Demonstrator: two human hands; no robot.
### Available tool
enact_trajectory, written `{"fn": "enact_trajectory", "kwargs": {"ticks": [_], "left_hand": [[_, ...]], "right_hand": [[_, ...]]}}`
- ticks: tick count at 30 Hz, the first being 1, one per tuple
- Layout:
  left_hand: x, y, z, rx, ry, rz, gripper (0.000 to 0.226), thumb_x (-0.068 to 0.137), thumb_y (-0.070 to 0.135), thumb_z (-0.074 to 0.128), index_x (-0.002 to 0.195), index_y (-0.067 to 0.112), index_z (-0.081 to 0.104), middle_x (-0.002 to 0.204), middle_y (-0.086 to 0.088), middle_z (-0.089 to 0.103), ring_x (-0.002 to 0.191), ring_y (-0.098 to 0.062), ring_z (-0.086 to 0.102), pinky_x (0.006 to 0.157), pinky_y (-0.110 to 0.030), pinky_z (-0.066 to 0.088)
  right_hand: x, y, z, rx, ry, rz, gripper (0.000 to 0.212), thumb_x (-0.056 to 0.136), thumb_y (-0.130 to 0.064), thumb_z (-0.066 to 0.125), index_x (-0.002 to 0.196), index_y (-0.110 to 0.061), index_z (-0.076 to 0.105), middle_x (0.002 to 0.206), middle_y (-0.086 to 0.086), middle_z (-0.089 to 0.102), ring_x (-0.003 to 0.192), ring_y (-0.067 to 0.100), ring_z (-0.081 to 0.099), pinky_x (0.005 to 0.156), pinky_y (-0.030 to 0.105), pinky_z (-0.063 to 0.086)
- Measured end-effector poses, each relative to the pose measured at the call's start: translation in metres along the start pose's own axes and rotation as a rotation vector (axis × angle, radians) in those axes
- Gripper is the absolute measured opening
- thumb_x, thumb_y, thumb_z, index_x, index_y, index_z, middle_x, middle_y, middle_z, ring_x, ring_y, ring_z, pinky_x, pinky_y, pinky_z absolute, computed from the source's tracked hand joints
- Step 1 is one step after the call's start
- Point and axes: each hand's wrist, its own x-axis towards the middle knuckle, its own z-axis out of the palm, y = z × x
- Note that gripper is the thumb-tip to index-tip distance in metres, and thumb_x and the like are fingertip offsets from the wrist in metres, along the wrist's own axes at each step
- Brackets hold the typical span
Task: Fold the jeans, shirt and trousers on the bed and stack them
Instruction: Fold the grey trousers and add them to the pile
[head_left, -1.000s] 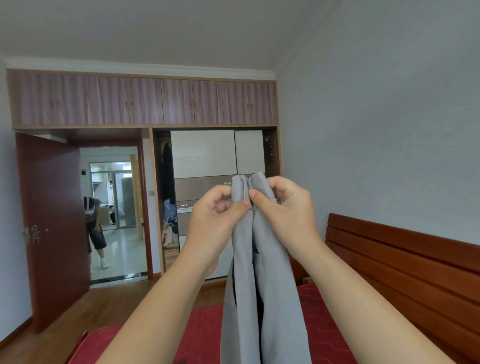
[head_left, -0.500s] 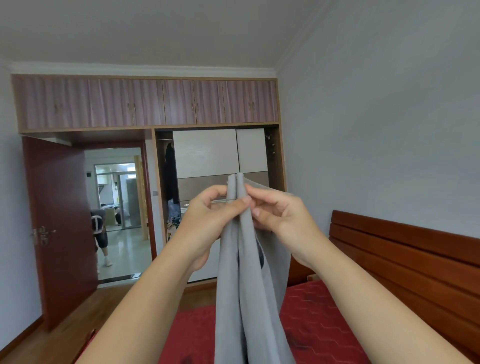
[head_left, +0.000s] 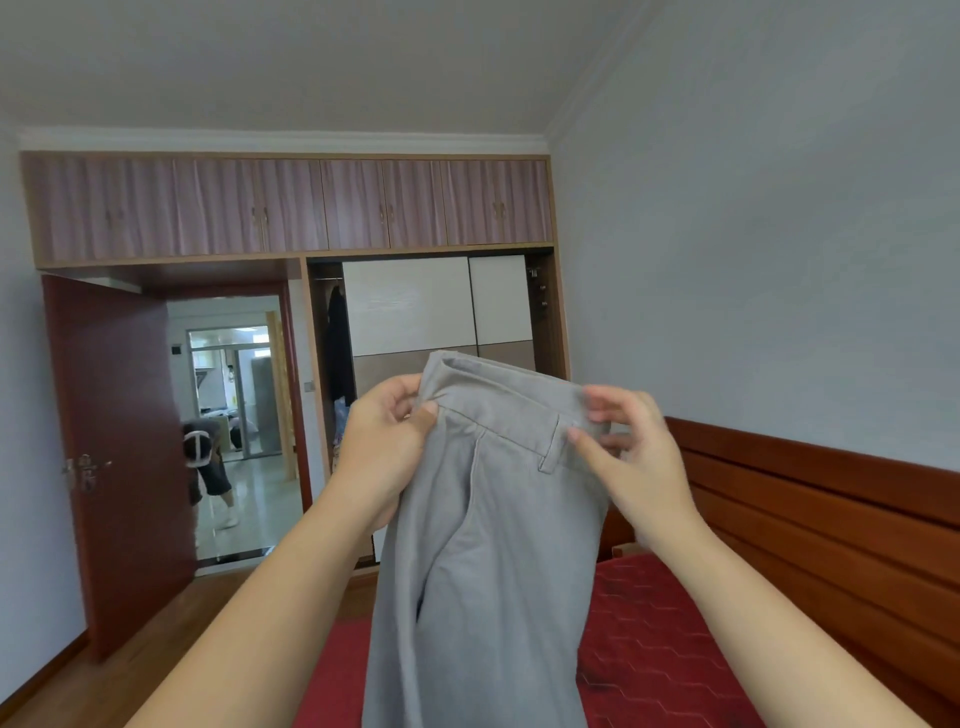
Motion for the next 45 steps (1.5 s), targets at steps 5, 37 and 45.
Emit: {"fn": "enact_trajectory", "kwargs": {"ticks": [5, 37, 45], "left_hand": [[0.002, -0.002, -0.006, -0.069, 0.07, -0.001, 0.025, 0.094, 0.0, 0.043, 0.1, 0.015, 0.062, 0.096, -0.006, 0.069, 0.086, -0.019, 0.064, 0.078, -0.033, 0.052], [0.03, 0.054, -0.097, 0.108, 0.189, 0.35, 0.02, 0.093, 0.006, 0.048, 0.094, 0.023, 0.058, 0.07, 0.014, 0.07, 0.063, 0.005, 0.062, 0.052, -0.011, 0.047], [0.026, 0.064, -0.086, 0.182, 0.199, 0.357, 0.021, 0.092, 0.006, 0.05, 0.093, 0.025, 0.058, 0.069, 0.012, 0.069, 0.062, 0.003, 0.061, 0.049, -0.01, 0.043]], "right_hand": [[-0.013, 0.034, -0.017, 0.067, -0.011, 0.325, 0.068, 0.074, -0.021, 0.074, 0.133, -0.021, 0.039, 0.128, -0.005, 0.045, 0.114, 0.009, 0.046, 0.097, 0.028, 0.037], [0.082, -0.06, 0.038, 0.405, -0.219, -0.01, 0.021, 0.077, -0.008, 0.071, 0.083, -0.026, 0.064, 0.088, -0.001, 0.069, 0.083, 0.015, 0.065, 0.08, 0.037, 0.052], [0.088, -0.06, 0.024, 0.46, -0.222, 0.043, 0.021, 0.076, -0.006, 0.071, 0.086, -0.023, 0.064, 0.085, -0.002, 0.07, 0.083, 0.016, 0.065, 0.08, 0.037, 0.052]]}}
